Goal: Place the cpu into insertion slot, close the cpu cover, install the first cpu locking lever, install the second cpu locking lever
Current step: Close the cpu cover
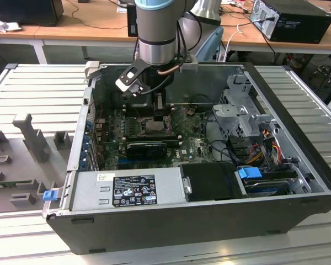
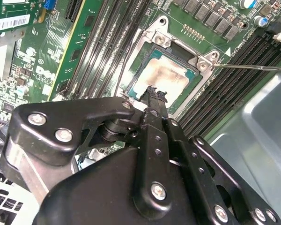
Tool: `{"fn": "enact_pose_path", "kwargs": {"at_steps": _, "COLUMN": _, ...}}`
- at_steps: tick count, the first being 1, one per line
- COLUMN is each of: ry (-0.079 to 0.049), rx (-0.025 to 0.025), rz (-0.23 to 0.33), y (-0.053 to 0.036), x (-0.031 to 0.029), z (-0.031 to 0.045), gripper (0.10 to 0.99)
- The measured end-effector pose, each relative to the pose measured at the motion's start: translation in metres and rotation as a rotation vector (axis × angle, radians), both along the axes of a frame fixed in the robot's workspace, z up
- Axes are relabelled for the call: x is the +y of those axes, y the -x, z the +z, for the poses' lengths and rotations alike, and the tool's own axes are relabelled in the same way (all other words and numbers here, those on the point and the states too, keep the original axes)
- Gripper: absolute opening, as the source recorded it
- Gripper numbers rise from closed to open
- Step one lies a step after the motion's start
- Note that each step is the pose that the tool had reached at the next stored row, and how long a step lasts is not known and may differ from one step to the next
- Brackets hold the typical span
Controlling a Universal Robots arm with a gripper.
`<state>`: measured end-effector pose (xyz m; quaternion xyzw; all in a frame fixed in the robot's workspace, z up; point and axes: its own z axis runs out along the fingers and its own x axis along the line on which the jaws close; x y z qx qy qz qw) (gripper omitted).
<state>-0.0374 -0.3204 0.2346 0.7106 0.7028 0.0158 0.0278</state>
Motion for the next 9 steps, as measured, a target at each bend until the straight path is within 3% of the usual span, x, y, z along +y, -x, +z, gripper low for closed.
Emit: {"fn": "enact_pose_path", "kwargs": {"at_steps": 9, "ry": 0.000, "rx": 0.0000, "rz": 0.000, "y": 0.0000, "x": 0.0000, "z": 0.0087, "gripper": 0.106}}
